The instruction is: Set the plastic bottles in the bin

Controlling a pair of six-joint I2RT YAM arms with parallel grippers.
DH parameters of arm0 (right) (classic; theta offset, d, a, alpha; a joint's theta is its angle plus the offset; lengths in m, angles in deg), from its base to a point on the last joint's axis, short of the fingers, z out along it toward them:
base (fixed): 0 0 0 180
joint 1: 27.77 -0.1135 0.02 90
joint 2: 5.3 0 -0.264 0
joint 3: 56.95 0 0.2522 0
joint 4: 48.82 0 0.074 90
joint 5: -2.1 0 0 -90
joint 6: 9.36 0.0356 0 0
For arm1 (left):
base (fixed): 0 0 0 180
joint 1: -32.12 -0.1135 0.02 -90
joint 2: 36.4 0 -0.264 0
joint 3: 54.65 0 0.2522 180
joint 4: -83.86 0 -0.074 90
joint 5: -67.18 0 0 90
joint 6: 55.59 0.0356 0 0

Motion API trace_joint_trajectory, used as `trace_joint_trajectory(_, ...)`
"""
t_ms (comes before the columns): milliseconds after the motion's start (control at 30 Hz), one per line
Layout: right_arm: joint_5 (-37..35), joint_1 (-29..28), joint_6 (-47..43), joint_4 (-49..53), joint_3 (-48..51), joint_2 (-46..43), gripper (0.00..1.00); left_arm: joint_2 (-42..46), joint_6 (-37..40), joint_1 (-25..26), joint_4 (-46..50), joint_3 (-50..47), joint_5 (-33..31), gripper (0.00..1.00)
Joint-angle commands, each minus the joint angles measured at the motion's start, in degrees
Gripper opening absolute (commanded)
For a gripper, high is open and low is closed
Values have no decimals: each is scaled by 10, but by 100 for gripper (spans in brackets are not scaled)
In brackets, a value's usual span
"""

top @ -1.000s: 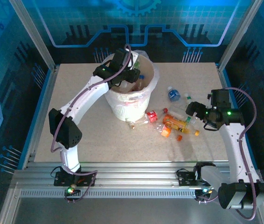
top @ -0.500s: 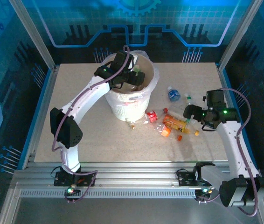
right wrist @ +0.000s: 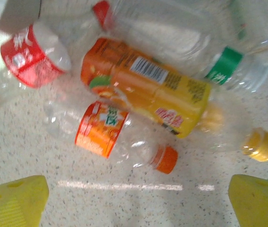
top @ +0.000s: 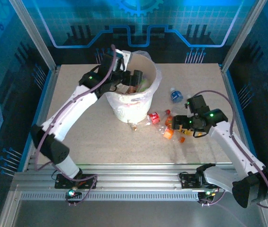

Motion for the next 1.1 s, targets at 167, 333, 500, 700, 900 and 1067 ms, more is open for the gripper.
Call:
trace_joint_trajectory(167, -27, -75, 3, -10, 21, 42, 95, 176, -71, 16, -136, -170, -11, 99)
trace_joint_trajectory(333, -35, -102, 3, -22, 17, 70, 95, 265, -120, 22, -201, -277, -11, 99)
trace_joint_trajectory(500, -43, -117, -3, -21, 3, 102, 95, 316, -129, 41, -215, -336, -14, 99)
trace_joint_trajectory(700, -73, -142, -14, -25, -13, 135, 95, 346, -125, 63, -239, -396, -19, 99)
trace_joint_trajectory(900, -117, -165, -40, -16, -28, 175, 95, 356, -115, 80, -269, -429, -14, 99)
trace_joint_trajectory(1067, -125, -169, -60, -26, -40, 197, 95, 345, -92, 85, -261, -415, 0, 99)
